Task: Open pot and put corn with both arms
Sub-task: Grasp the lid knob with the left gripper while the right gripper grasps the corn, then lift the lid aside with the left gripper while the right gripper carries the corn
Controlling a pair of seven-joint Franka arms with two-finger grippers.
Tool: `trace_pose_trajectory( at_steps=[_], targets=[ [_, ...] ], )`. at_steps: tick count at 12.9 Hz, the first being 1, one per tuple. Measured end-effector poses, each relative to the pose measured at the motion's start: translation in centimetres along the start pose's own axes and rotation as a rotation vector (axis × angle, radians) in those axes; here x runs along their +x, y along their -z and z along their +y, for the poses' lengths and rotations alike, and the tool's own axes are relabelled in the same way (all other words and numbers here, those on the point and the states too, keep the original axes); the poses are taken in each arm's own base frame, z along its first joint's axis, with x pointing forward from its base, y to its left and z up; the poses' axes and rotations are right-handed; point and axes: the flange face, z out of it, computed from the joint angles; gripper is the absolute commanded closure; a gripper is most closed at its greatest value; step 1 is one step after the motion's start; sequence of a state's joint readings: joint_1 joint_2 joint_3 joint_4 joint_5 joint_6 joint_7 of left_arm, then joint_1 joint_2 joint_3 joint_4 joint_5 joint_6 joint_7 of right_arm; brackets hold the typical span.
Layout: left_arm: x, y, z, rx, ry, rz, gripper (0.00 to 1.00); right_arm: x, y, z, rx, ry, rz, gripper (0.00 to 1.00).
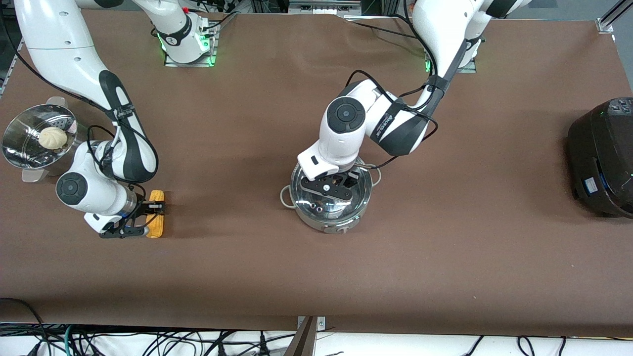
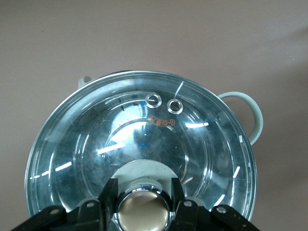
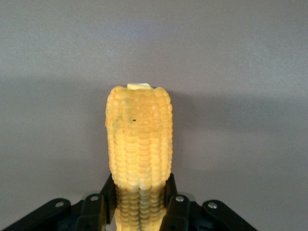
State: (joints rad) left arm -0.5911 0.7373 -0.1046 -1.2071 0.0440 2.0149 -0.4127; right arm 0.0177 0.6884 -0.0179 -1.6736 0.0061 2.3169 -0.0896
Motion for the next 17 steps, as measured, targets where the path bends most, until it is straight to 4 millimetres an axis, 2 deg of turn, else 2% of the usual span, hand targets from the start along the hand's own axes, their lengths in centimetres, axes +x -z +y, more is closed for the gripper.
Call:
trace_pose_trajectory(
  at_steps=[1, 3, 4, 5, 7, 10, 12, 14, 16, 17],
  targets=[
    [0.0, 0.0, 0.0, 0.000, -0.001, 0.000, 0.74, 0.1, 0.2, 0.0, 0.000, 0.000, 0.003, 0.90],
    [0.0, 0.0, 0.0, 0.000, -0.002, 0.000, 0.74, 0.5, 1.2, 0.0, -0.001, 0.000, 0.009, 0.88],
    [0.0, 0.1, 0.0, 0.000, -0.002, 0.000, 0.74, 0.7, 2.3, 0.1, 0.000, 0.000, 0.010, 0.86],
    [-0.1, 0.2, 0.0, 0.002, -0.002, -0.004, 0.79, 1.0, 3.9, 0.1, 0.000, 0.000, 0.012, 0.85],
    [-0.2, 1.0, 0.0, 0.007, -0.003, -0.014, 0.79, 1.3, 8.6, 0.1, 0.000, 0.006, 0.018, 0.85],
    [-0.3, 3.6, -0.8, -0.008, 0.026, -0.045, 0.79, 0.9, 16.9, -0.7, 0.010, 0.023, 0.000, 0.85],
    [0.1, 6.5, -3.8, -0.016, 0.075, -0.072, 0.79, 0.3, 22.4, -2.8, 0.044, 0.048, -0.023, 0.85],
    [0.1, 10.6, -7.8, -0.002, 0.120, -0.096, 0.76, 0.1, 27.2, -6.2, 0.116, 0.051, -0.022, 0.85],
    [-0.3, 14.7, -11.5, 0.003, 0.115, -0.099, 0.76, -0.1, 30.4, -11.4, 0.161, 0.040, 0.004, 0.85],
    [-0.7, 16.0, -12.7, 0.008, 0.096, -0.107, 0.77, -0.3, 31.2, -14.5, 0.171, 0.042, 0.015, 0.85]
  ],
)
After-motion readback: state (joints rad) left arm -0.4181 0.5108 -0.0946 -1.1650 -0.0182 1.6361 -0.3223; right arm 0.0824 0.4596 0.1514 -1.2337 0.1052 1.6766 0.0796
